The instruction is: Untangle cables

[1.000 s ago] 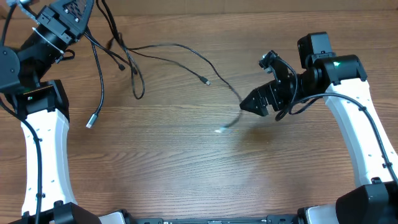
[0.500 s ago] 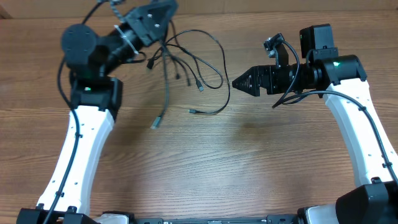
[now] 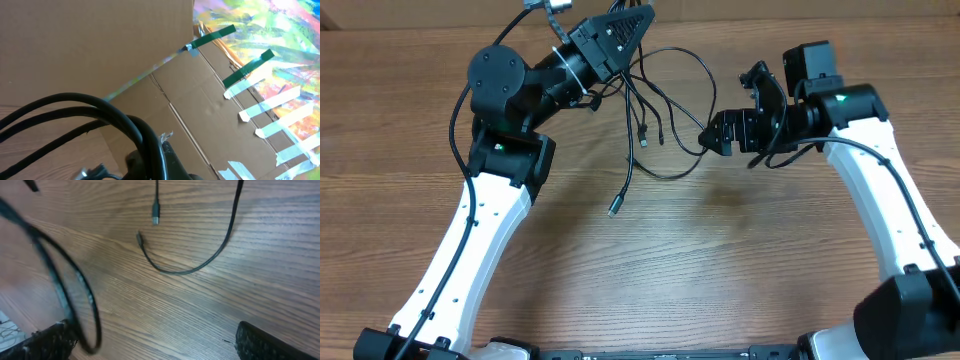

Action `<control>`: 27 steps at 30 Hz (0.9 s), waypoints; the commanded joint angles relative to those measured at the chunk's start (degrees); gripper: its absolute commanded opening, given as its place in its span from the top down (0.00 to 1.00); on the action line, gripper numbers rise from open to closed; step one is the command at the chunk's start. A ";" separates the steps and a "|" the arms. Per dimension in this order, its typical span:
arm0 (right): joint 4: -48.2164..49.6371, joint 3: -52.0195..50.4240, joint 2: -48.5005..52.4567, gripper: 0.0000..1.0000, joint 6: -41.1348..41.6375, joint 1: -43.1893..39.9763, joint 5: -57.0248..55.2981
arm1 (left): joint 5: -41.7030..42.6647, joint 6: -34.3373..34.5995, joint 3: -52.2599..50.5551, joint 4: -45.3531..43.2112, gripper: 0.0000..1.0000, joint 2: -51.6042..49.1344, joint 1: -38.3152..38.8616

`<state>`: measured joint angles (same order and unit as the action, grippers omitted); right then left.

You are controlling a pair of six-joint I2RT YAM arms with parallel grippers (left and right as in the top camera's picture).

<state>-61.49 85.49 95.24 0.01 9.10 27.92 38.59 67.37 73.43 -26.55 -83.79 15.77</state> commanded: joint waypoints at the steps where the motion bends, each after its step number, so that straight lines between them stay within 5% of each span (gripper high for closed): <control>1: 0.17 -0.04 1.46 0.00 0.44 0.22 -0.92 | -1.07 0.57 0.59 -0.68 0.96 0.66 1.22; 14: 7.54 -0.04 8.07 0.00 12.46 0.15 -23.82 | 9.68 4.66 0.59 -0.76 0.96 0.66 3.10; 27: 4.63 -0.04 12.22 0.00 13.68 -6.34 -25.38 | 16.55 6.47 0.59 -7.13 0.96 0.68 -6.27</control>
<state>-55.96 85.49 106.52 12.86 5.67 4.51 51.90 72.29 73.43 -32.56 -83.79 12.29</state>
